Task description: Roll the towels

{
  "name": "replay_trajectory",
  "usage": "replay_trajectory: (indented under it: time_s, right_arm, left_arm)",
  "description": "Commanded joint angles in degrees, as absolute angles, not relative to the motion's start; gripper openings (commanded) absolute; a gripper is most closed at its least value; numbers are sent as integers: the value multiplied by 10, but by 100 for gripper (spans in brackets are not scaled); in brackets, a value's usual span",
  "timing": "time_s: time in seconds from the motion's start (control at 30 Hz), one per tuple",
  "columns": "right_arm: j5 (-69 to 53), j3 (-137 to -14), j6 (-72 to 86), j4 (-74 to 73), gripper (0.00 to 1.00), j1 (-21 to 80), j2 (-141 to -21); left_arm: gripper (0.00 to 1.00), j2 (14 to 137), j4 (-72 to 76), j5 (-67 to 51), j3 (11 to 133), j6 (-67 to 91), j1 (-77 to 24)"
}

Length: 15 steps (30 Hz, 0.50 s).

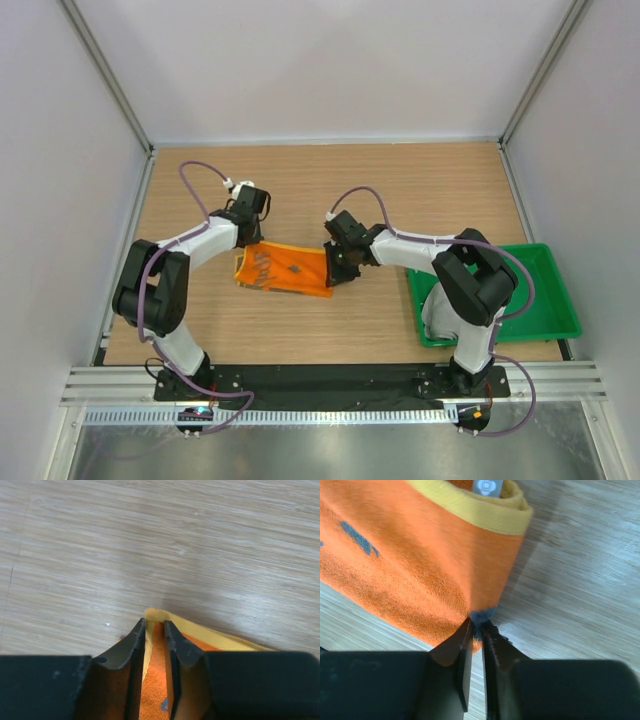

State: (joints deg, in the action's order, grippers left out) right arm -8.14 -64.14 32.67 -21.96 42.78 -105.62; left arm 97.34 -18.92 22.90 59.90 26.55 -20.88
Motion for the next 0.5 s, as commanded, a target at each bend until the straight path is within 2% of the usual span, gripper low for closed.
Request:
replay_trajectory:
  time_s: [0.0, 0.07, 0.17, 0.3, 0.33, 0.37, 0.43, 0.47]
  right_arm:
    - [-56, -637, 308, -278, 22, 437, -1053]
    - [-51, -648, 305, -286, 38, 436, -1049]
    - [-34, -670, 301, -306, 58, 436, -1043]
    - [-9, -704, 296, -333, 64, 436, -1008]
    - [-9, -708, 295, -337, 63, 436, -1001]
    - [-12, -713, 295, -335, 48, 436, -994]
    - [-38, -709, 301, -317, 28, 438, -972]
    - [-56, -701, 303, -304, 14, 438, -967]
  left_arm:
    - [24, 948, -209, 281, 606, 266, -206]
    - [40, 933, -219, 289, 599, 279, -207]
    - [59, 895, -242, 294, 591, 297, -207]
    - [61, 822, -284, 290, 582, 336, -214]
    - [61, 808, -288, 284, 577, 342, -215]
    - [59, 781, -292, 276, 571, 348, -216]
    - [56, 758, -295, 243, 550, 367, -216]
    - [53, 745, -294, 228, 541, 373, -217]
